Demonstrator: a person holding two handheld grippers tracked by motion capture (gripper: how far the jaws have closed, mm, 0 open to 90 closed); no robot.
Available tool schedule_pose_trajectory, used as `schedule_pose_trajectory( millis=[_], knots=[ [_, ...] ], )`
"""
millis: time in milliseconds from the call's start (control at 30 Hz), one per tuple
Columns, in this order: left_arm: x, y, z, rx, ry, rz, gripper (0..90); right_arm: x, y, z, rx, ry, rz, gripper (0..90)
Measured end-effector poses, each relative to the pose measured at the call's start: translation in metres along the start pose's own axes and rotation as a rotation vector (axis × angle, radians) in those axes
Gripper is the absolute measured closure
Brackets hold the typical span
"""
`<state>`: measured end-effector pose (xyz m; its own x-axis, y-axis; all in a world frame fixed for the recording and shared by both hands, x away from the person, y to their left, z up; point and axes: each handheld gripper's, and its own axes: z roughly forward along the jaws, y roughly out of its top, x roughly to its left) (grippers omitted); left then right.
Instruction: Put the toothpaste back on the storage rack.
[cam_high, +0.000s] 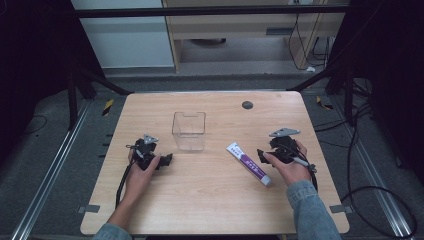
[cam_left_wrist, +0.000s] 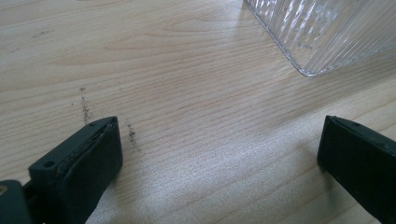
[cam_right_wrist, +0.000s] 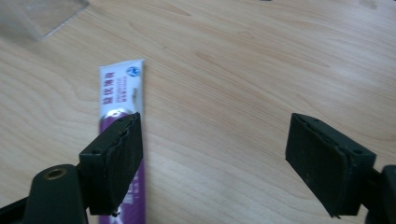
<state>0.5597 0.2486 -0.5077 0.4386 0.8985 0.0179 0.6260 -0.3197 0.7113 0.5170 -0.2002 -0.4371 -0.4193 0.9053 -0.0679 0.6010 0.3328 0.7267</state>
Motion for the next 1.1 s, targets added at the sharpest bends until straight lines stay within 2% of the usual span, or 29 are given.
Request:
schedule_pose_trajectory(
  millis=[233,533,767,1000,1100],
  knots=[
    [0.000,0.000,0.000,0.000,0.000,0.000,0.0,0.013,0.005,-0.003,0.029,0.037,-0.050,21.3],
    [0.000,0.000,0.000,0.000,0.000,-0.001,0.0,0.032,0.014,0.004,0.066,0.092,-0.108,28.1],
    [0.000,0.000,0.000,0.000,0.000,0.000,0.0,0.038,0.019,0.011,0.085,0.109,-0.109,26.4],
    [0.000,0.000,0.000,0.000,0.000,0.000,0.0,0.045,0.028,0.015,0.115,0.114,-0.137,21.5],
    [0.000,0.000,0.000,0.001,0.000,0.000,0.0,0.046,0.030,0.017,0.121,0.123,-0.137,22.7]
  ],
)
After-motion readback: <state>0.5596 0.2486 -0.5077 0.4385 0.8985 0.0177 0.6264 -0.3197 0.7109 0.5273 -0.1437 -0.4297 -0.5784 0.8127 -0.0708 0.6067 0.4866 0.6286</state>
